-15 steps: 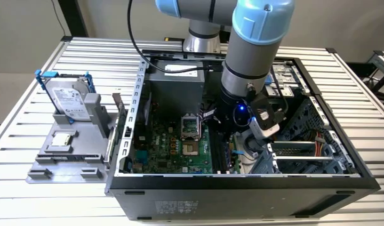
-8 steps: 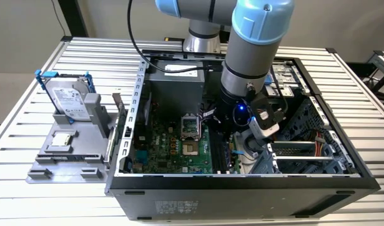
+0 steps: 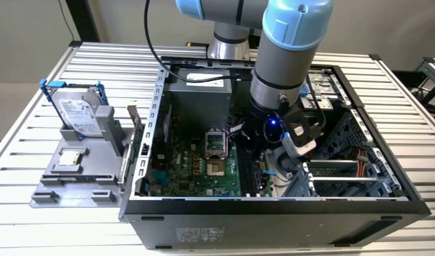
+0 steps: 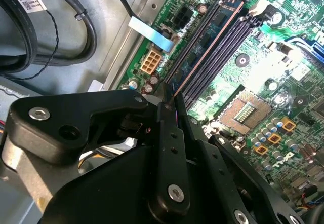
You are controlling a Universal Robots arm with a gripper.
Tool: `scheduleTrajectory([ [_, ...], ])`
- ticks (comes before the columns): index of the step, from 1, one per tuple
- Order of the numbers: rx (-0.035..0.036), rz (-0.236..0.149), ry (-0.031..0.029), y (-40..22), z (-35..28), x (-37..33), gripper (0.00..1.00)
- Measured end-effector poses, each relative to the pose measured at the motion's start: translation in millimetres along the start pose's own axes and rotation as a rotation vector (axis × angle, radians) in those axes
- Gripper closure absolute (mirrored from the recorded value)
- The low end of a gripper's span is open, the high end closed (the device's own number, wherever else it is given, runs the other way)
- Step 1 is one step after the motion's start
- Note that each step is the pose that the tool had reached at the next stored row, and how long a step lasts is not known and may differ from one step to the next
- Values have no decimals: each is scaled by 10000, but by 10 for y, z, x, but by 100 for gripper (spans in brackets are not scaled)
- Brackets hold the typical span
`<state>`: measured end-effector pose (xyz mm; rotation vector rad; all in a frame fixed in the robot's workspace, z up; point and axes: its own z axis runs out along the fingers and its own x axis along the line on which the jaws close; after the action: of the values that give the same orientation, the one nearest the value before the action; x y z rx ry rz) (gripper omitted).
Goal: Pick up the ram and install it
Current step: 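Insert the ram into the slot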
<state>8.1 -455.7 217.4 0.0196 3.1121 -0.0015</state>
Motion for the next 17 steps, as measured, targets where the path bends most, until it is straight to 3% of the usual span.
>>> scheduleTrajectory([
  [5,-1,55,-2,0,5,19,100],
  [10,4,58,1,-1,65,22,100],
  [17,1,59,2,0,71,22,100],
])
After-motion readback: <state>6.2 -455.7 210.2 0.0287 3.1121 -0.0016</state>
